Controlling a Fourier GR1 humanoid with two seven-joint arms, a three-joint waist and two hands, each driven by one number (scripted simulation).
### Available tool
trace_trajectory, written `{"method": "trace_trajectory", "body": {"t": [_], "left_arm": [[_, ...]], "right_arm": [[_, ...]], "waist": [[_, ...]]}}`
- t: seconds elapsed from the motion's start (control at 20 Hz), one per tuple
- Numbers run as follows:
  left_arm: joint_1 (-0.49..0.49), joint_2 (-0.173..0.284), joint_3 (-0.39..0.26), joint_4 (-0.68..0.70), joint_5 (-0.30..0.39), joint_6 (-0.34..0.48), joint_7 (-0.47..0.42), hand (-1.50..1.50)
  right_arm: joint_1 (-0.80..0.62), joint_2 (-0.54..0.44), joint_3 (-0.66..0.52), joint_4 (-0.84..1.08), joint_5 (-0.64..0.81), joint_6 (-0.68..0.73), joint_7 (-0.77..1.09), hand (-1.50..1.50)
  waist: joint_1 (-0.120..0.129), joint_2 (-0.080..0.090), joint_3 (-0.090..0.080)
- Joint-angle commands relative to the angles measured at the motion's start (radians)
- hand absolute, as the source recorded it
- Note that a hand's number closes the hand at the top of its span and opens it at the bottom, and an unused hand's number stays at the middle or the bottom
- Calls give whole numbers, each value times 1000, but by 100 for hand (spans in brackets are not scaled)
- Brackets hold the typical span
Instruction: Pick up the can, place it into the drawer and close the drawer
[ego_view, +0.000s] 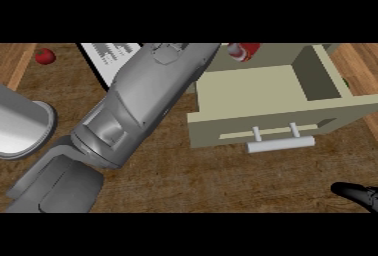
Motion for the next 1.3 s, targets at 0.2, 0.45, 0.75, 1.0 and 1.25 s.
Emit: {"method": "trace_trajectory", "body": {"t": [0.2,0.45,0.75,1.0,1.25], "left_arm": [[-39,0,-13,45,42,42,-32,-150],[-31,0,12,45,94,33,-70,-150],[-56,0,29,30,152,56,-81,-150],[-72,0,35,46,151,26,-89,-150],[-67,0,15,71,133,38,-104,-150]], "right_arm": [[-7,-46,60,-26,99,35,-28,-150],[-84,-139,51,10,154,76,-76,-150],[-171,-208,133,141,367,75,-150,-150],[-215,-203,245,269,573,19,-212,-150],[-244,-179,339,435,716,-41,-285,-150]], "waist": [[5,2,0],[2,7,-1],[15,10,-1],[71,0,-2],[78,-4,-1]]}}
